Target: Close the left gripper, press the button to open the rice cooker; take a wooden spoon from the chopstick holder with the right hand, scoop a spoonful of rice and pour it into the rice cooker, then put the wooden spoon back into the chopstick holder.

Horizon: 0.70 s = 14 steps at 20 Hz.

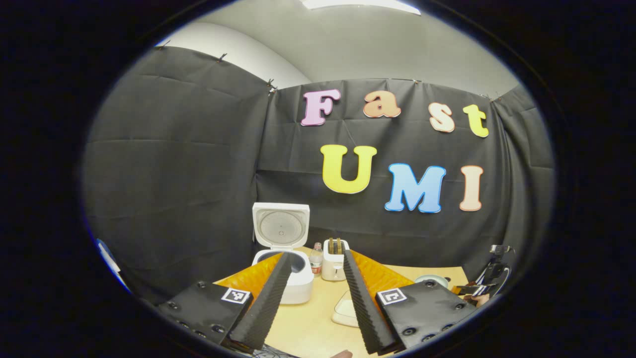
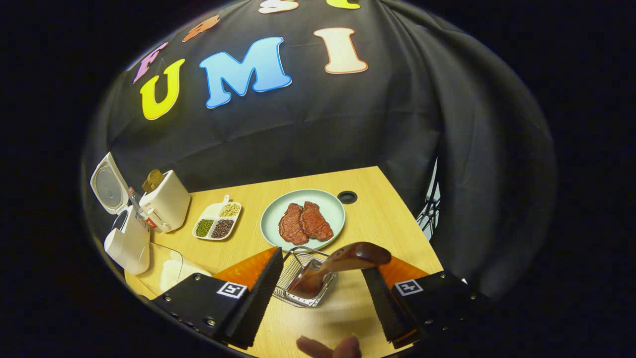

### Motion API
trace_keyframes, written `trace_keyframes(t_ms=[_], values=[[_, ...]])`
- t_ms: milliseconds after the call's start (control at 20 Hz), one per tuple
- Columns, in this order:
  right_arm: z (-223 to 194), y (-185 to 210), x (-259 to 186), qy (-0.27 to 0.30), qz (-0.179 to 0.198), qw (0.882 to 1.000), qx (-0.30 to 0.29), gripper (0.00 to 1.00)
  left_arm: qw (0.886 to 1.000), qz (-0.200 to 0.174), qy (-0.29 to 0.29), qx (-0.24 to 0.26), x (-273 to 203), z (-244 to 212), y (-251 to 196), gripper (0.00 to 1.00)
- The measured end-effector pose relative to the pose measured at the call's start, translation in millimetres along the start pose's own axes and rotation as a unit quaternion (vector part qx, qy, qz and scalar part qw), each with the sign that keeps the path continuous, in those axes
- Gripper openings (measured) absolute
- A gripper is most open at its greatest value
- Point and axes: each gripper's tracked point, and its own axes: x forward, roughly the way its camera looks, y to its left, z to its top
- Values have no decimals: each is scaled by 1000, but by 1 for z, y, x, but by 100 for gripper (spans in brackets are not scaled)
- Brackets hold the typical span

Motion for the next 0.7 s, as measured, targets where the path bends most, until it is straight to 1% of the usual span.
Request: trace_keyframes(t_ms=[50, 100, 200, 250, 400, 500, 700], values=[[5, -3, -8, -9, -3, 1000, 3, 93, 1000, 0, -2, -3, 0, 0, -1, 72], [14, -6, -14, -24, -5, 1000, 4, 96, 1000, -1, -3, -4, 1, 1, -1, 72], [30, -12, -34, -48, -12, 999, -2, 96, 1000, -2, -4, -3, 4, 2, 1, 72], [41, -11, -48, -65, -9, 998, -7, 96, 1000, -2, -9, -2, 4, 6, 2, 72], [81, 10, -90, -134, 11, 990, -41, 95, 1000, -8, -24, 1, 15, 15, 5, 72], [98, 28, -110, -151, 23, 987, -56, 96, 1000, -14, -27, -7, 25, 17, 9, 72], [129, 74, -156, -189, 51, 979, -50, 95, 999, -26, -35, -20, 61, 23, 33, 72]])
